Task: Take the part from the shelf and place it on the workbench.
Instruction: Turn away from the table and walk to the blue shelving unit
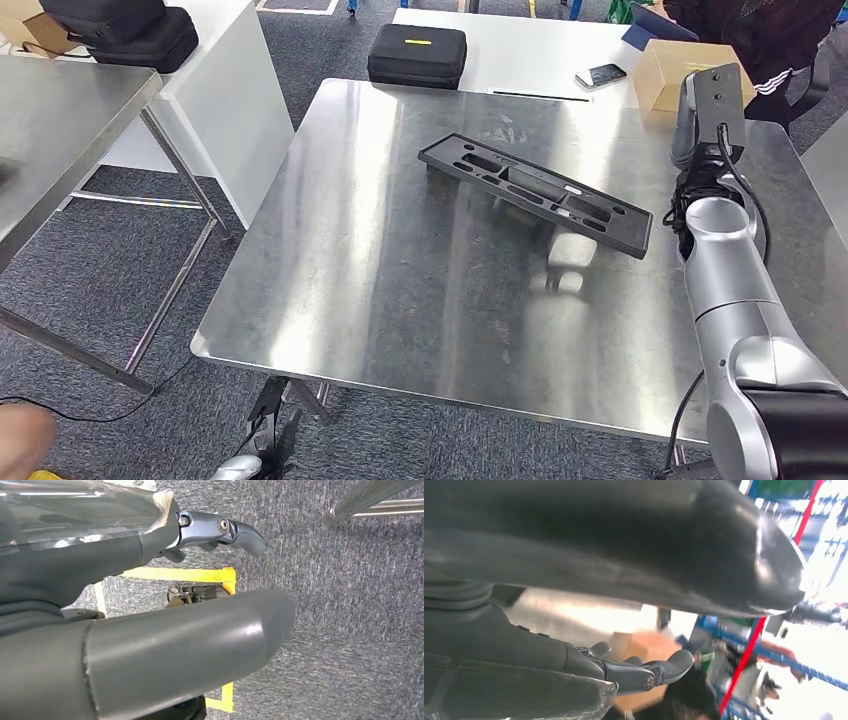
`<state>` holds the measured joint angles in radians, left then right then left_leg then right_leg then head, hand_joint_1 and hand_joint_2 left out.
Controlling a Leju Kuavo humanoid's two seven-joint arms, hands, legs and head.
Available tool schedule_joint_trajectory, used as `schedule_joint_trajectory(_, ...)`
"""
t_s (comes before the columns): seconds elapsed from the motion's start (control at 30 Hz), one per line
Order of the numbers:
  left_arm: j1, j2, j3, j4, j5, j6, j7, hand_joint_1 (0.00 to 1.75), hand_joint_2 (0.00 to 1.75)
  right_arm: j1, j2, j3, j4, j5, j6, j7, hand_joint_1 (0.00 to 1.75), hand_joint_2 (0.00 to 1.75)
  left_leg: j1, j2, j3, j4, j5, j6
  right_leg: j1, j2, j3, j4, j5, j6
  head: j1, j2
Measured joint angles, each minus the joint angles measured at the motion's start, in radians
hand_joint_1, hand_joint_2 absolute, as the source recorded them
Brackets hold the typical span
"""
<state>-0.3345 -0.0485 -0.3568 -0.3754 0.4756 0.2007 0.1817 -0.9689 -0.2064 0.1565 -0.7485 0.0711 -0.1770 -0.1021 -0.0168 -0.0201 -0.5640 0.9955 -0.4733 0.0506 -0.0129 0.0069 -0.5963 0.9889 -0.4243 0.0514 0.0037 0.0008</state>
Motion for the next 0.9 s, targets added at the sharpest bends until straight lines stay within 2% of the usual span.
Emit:
schedule_joint_trajectory(0.07, 0.000, 0.001, -0.001, 0.000, 0.008, 0.001, -0.003, 0.00, 0.00, 0.016, 0.003, -0.005, -0.031, -0.138, 0.108, 0.004, 0.00, 0.00, 0.000, 0.000, 0.000, 0.000, 0.000, 0.000, 0.000, 0.000, 0.000, 0.000, 0.000, 0.000, 0.000, 0.000)
schedule_joint_trajectory(0.17, 0.004, 0.006, -0.007, 0.000, 0.017, 0.001, -0.019, 0.00, 0.00, 0.084, 0.004, 0.000, -0.166, -0.402, 0.283, 0.023, 0.00, 0.00, 0.000, 0.000, 0.000, 0.000, 0.000, 0.000, 0.000, 0.000, -0.001, 0.000, 0.000, 0.000, 0.000, 0.000)
schedule_joint_trajectory(0.27, 0.015, 0.016, -0.016, -0.003, 0.019, 0.001, -0.040, 0.00, 0.00, 0.175, -0.007, 0.028, -0.347, -0.549, 0.353, 0.027, 0.00, 0.00, 0.001, -0.001, -0.001, 0.000, 0.000, 0.000, 0.000, 0.000, -0.002, 0.000, -0.001, 0.000, 0.000, 0.000)
schedule_joint_trajectory(0.4, 0.039, 0.031, -0.019, -0.017, 0.018, 0.001, -0.061, 0.00, 0.00, 0.308, -0.016, 0.059, -0.581, -0.606, 0.393, -0.010, 0.00, 0.00, 0.000, 0.000, -0.002, 0.001, -0.001, 0.001, -0.002, 0.000, -0.002, -0.002, 0.001, 0.002, 0.000, 0.000)
schedule_joint_trajectory(0.5, 0.063, 0.040, -0.019, -0.036, 0.014, 0.002, -0.079, 0.00, 0.00, 0.471, -0.001, 0.061, -0.848, -0.497, 0.428, -0.158, 0.00, 0.00, 0.005, 0.000, 0.016, -0.024, 0.013, 0.016, -0.003, -0.004, 0.007, -0.013, -0.001, 0.010, 0.000, 0.000)
schedule_joint_trajectory(0.53, 0.072, 0.041, -0.019, -0.043, 0.012, 0.002, -0.082, 0.00, 0.00, 0.528, 0.006, 0.062, -0.943, -0.453, 0.426, -0.192, 0.00, 0.00, 0.010, 0.002, 0.025, -0.039, 0.020, 0.022, -0.001, -0.005, 0.003, 0.001, -0.014, 0.008, 0.000, 0.000)
schedule_joint_trajectory(0.57, 0.079, 0.042, -0.019, -0.048, 0.009, 0.002, -0.083, 0.00, 0.00, 0.575, 0.013, 0.066, -1.025, -0.421, 0.419, -0.207, 0.00, 0.00, 0.015, 0.004, 0.032, -0.051, 0.026, 0.025, 0.000, -0.006, -0.013, 0.037, -0.037, 0.005, 0.000, 0.000)
schedule_joint_trajectory(0.63, 0.087, 0.045, -0.019, -0.057, 0.006, 0.003, -0.081, 0.00, 0.00, 0.644, 0.021, 0.073, -1.137, -0.392, 0.403, -0.210, 0.00, 0.00, 0.017, 0.008, 0.032, -0.054, 0.029, 0.027, -0.004, -0.005, -0.070, 0.166, -0.095, 0.000, 0.001, 0.000)
schedule_joint_trajectory(0.67, 0.090, 0.046, -0.018, -0.061, 0.005, 0.004, -0.079, 0.00, 0.00, 0.667, 0.023, 0.076, -1.174, -0.386, 0.397, -0.210, 0.00, 0.00, 0.019, 0.009, 0.029, -0.053, 0.029, 0.026, -0.007, -0.005, -0.096, 0.226, -0.114, 0.003, 0.001, 0.000)
schedule_joint_trajectory(0.7, 0.093, 0.047, -0.018, -0.064, 0.004, 0.004, -0.077, 0.00, 0.00, 0.683, 0.024, 0.079, -1.201, -0.381, 0.395, -0.209, 0.00, 0.00, 0.021, 0.011, 0.026, -0.050, 0.029, 0.024, -0.012, -0.006, -0.108, 0.257, -0.120, 0.012, 0.000, 0.000)
schedule_joint_trajectory(0.73, 0.094, 0.047, -0.018, -0.067, 0.003, 0.006, -0.075, 0.00, 0.00, 0.692, 0.026, 0.082, -1.221, -0.379, 0.394, -0.209, 0.00, 0.00, 0.025, 0.013, 0.024, -0.046, 0.028, 0.020, -0.017, -0.006, -0.100, 0.248, -0.109, 0.025, 0.000, 0.000)
schedule_joint_trajectory(0.77, 0.094, 0.047, -0.017, -0.069, 0.002, 0.008, -0.074, 0.00, 0.00, 0.697, 0.027, 0.084, -1.236, -0.377, 0.394, -0.209, 0.00, 0.00, 0.029, 0.015, 0.021, -0.039, 0.025, 0.014, -0.024, -0.007, -0.071, 0.200, -0.086, 0.041, 0.000, 0.000)
schedule_joint_trajectory(0.8, 0.094, 0.048, -0.017, -0.072, 0.001, 0.009, -0.074, 0.00, 0.00, 0.699, 0.029, 0.086, -1.248, -0.376, 0.394, -0.209, 0.00, 0.00, 0.033, 0.015, 0.016, -0.029, 0.021, 0.005, -0.032, -0.009, -0.032, 0.128, -0.063, 0.057, 0.001, 0.000)
schedule_joint_trajectory(0.83, 0.093, 0.050, -0.016, -0.076, 0.000, 0.010, -0.074, 0.00, 0.00, 0.701, 0.030, 0.088, -1.257, -0.375, 0.393, -0.209, 0.00, 0.00, 0.035, 0.016, 0.008, -0.017, 0.016, -0.006, -0.034, -0.006, 0.003, 0.072, -0.045, 0.065, 0.003, 0.000)
schedule_joint_trajectory(0.87, 0.093, 0.051, -0.016, -0.079, -0.001, 0.011, -0.073, 0.00, 0.00, 0.703, 0.031, 0.089, -1.266, -0.375, 0.393, -0.208, 0.00, 0.00, 0.036, 0.014, 0.001, -0.004, 0.011, -0.016, -0.035, -0.002, 0.025, 0.034, -0.035, 0.066, 0.005, 0.000)
schedule_joint_trajectory(0.9, 0.093, 0.053, -0.015, -0.081, -0.002, 0.011, -0.073, 0.00, 0.00, 0.705, 0.033, 0.091, -1.273, -0.374, 0.393, -0.208, 0.00, 0.00, 0.034, 0.013, -0.007, 0.007, 0.009, -0.023, -0.034, 0.003, 0.032, 0.021, -0.036, 0.059, 0.006, 0.000)
